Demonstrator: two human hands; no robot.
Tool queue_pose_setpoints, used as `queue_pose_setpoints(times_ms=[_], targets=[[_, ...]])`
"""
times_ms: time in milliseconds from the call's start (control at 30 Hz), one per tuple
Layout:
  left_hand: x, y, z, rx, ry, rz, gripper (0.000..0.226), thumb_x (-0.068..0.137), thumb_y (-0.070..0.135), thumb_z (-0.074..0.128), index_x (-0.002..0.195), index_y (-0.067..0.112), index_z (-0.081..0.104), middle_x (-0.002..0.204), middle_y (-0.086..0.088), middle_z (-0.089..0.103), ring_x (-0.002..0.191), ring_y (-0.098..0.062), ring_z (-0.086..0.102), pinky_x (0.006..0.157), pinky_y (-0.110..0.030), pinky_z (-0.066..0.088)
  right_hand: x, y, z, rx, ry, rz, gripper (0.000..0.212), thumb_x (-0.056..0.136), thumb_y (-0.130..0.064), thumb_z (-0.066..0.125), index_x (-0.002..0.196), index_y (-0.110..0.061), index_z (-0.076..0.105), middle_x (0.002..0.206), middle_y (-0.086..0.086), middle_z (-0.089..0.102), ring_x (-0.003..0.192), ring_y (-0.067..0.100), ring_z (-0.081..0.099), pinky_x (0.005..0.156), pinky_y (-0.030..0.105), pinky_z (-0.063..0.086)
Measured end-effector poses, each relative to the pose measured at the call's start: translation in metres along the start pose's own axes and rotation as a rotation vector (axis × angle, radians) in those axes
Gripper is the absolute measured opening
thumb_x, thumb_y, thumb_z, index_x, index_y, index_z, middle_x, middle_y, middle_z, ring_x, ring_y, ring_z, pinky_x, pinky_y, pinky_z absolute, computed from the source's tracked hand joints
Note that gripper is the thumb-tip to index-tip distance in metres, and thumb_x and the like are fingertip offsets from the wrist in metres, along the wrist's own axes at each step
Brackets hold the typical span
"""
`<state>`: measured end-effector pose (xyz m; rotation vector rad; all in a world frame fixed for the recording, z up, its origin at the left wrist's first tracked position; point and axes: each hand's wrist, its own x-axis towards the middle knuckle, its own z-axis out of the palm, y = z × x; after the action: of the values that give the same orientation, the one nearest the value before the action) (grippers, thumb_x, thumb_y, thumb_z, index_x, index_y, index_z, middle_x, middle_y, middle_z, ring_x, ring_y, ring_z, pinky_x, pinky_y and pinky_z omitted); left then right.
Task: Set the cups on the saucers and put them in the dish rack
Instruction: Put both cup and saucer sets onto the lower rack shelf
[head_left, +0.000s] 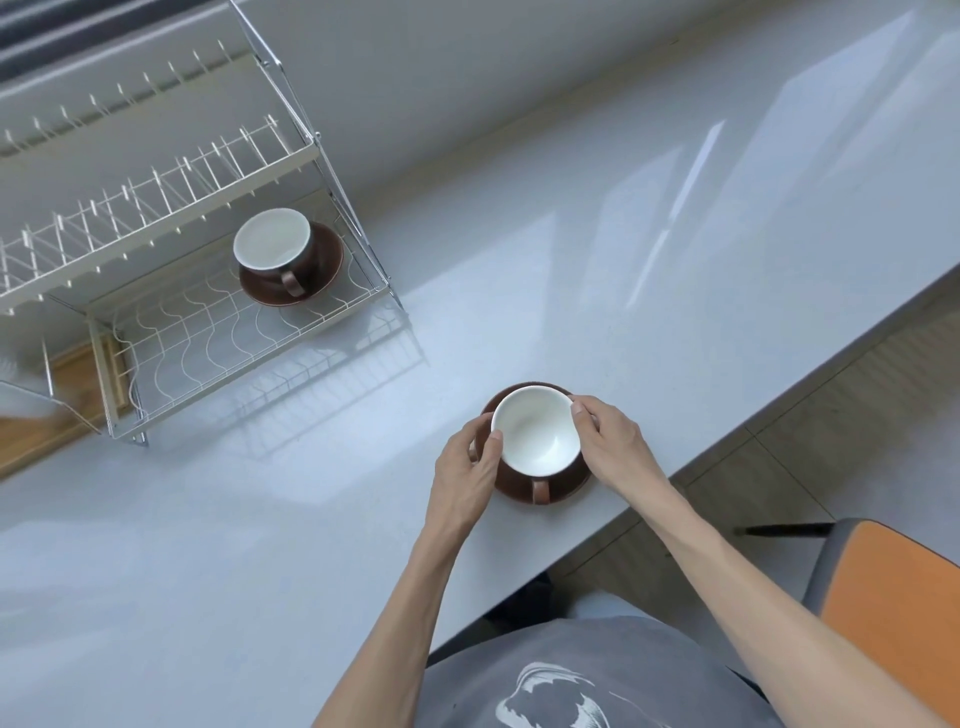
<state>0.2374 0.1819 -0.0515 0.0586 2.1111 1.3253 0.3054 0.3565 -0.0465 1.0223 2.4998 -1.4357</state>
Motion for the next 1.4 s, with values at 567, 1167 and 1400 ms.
queue_pose_setpoints(times_ms=[567,1167,1400], targets=[[-0.024,-0.011,-0.067,-0.119,0.153,-0.043,0.034,0.096,0.044,0.054,0.128,0.036,0.063,0.125,0.006,0.066,0.111,-0.022,0.067,0.099,-0.051,0.055,0.001,-0.058,0.050,-0.071,-0.098,-0.121,0.034,0.102,-0.030,0.033,0.112,-0.017,0.063,0.103,0.004,0.067,0.100,0.026,0.057,0.084,0.037,0.046],[-0.023,-0.017,-0.160,-0.206,0.353,-0.081,0.034,0.092,0.045,0.054,0.123,0.039,0.066,0.118,0.016,0.065,0.108,-0.021,0.069,0.096,-0.050,0.057,0.018,-0.148,0.114,-0.092,-0.240,-0.249,0.034,0.102,-0.033,0.034,0.116,-0.022,0.063,0.107,0.003,0.067,0.104,0.024,0.057,0.089,0.038,0.045],[-0.008,-0.008,-0.194,-0.184,0.479,-0.142,0.032,0.093,0.038,0.049,0.122,0.037,0.064,0.106,0.015,0.063,0.114,-0.025,0.064,0.099,-0.050,0.055,0.032,-0.184,0.141,-0.073,-0.285,-0.290,0.032,0.101,-0.036,0.035,0.112,-0.027,0.064,0.099,-0.001,0.066,0.095,0.021,0.057,0.077,0.031,0.042]])
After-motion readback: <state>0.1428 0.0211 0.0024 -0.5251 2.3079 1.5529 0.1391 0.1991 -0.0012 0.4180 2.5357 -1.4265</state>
